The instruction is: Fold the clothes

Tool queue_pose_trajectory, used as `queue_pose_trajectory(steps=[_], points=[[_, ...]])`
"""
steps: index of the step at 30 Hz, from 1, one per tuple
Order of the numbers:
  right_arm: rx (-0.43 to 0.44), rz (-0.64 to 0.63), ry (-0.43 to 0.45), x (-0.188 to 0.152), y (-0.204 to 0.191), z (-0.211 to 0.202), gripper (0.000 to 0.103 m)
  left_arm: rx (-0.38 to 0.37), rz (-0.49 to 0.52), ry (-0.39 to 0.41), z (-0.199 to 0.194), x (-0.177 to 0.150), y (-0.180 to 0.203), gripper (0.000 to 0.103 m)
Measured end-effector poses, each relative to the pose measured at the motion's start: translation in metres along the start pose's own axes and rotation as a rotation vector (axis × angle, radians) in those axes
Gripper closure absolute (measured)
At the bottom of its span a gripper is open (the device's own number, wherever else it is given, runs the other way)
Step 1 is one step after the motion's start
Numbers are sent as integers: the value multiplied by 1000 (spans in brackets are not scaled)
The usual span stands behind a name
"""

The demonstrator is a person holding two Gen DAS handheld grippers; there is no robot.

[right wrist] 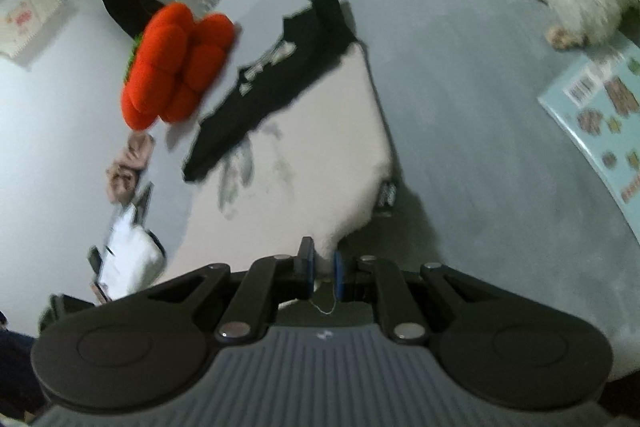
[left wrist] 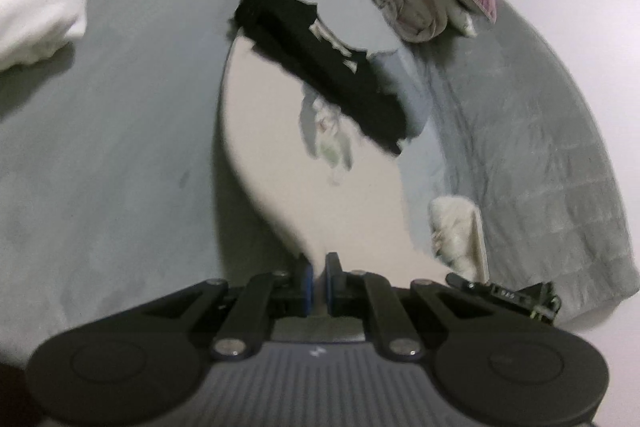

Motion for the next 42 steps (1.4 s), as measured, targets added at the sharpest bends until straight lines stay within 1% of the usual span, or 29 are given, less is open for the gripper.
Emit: queue_pose_trajectory(steps=[5, 10, 15, 20, 23, 26, 28, 29, 30, 31, 32, 33, 36, 38, 40, 42], points=[[27, 32, 46, 32, -10, 10, 90, -18, -38, 46, 12, 33, 3, 97], [34, 76, 75, 61, -8, 38, 90, -11, -98, 87, 36, 72, -7, 97], [33, 122, 100, 84, 5, 69, 89, 13, -161, 112, 66, 105, -28, 97], [20, 160, 118, 99, 24, 97, 89, 46, -179, 114, 92, 121, -49, 96], [20, 173, 117, 100, 38, 110, 89, 81, -137, 100, 99, 125, -58, 96], [60, 188, 132, 97, 45, 110, 89, 69, -98, 87, 97, 130, -51, 96], [76, 195, 138, 98, 45, 107, 85, 60, -50, 104, 90, 133, -44, 95], [79, 197, 140, 101, 43, 103, 84, 66, -23, 116, 87, 134, -42, 91], [83, 172, 160, 105, 38, 98, 80, 73, 4, 129, 83, 135, -40, 85], [72, 143, 185, 108, 35, 93, 69, 85, 33, 143, 80, 135, -38, 80], [61, 114, 211, 111, 31, 88, 63, 119, 68, 164, 75, 137, -38, 71], [45, 81, 231, 112, 29, 84, 60, 152, 106, 187, 70, 138, -39, 67], [-24, -15, 244, 109, 26, 79, 60, 212, 208, 227, 60, 140, -38, 62], [-66, -85, 245, 106, 24, 76, 60, 239, 270, 228, 57, 137, -37, 60], [-91, -139, 243, 101, 23, 75, 60, 261, 326, 220, 59, 134, -36, 58], [-108, -186, 223, 96, 22, 82, 60, 281, 377, 216, 63, 131, -33, 58]])
Point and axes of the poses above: each gripper's, at about its wrist camera, not at the fingertips, and z roughly the way its jaws point, y to its right, x to its top, the point moved 10 cm from there along z, roughly the way its jaws point, and after that the axes turned 4 degrees about y, right-handed, at the moved point
